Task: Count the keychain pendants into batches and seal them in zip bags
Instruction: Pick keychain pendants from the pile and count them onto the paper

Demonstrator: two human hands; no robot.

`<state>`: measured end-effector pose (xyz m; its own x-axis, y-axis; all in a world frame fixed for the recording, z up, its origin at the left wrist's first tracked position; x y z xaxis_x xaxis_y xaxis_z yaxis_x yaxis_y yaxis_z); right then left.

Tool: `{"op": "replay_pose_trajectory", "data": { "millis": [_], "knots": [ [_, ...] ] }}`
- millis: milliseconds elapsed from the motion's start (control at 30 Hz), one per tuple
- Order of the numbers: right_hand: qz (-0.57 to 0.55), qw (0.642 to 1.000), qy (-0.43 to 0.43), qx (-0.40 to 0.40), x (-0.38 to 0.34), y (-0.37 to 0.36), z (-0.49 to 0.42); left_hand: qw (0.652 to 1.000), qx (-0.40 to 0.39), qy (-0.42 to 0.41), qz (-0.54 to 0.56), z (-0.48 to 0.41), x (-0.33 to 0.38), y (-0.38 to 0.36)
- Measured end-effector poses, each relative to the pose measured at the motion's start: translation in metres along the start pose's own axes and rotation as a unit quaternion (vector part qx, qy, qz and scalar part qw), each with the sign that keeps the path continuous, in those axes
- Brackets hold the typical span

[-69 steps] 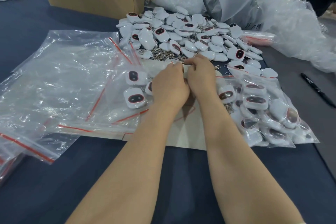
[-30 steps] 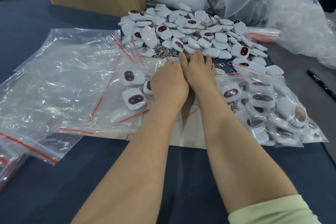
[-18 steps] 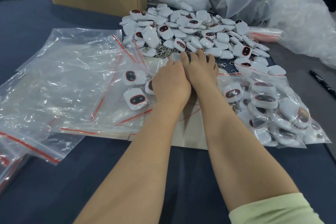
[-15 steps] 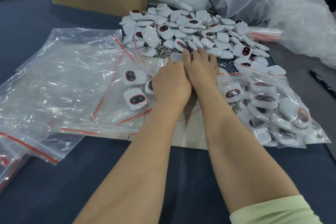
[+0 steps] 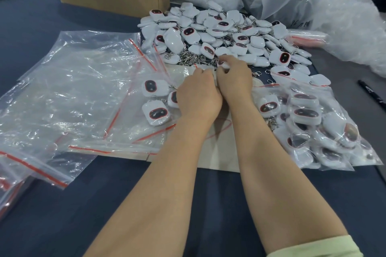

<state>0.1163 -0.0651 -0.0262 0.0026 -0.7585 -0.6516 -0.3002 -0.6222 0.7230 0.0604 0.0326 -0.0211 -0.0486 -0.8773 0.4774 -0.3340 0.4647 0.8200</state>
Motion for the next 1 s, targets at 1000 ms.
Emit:
{"op": "replay_pose_trajectory", "data": {
  "millis": [1000],
  "knots": [
    [-0.521, 0.838, -0.156, 0.034, 0.015, 0.013, 0.022, 0.994, -0.051, -0.024, 0.090, 0.010, 0.024, -0.011]
  ]
}}
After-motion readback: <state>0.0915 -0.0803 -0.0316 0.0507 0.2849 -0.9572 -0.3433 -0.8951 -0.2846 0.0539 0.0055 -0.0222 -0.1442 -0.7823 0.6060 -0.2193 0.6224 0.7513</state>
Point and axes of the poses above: each hand's wrist, its own z-axis away from the middle knuckle, its own y-axis out of the back of the hand, x = y × z, the point moved 5 cm from there along -z, towards the middle knuckle, and after that the axes turned 1 degree about -y, right-handed, at the moved point
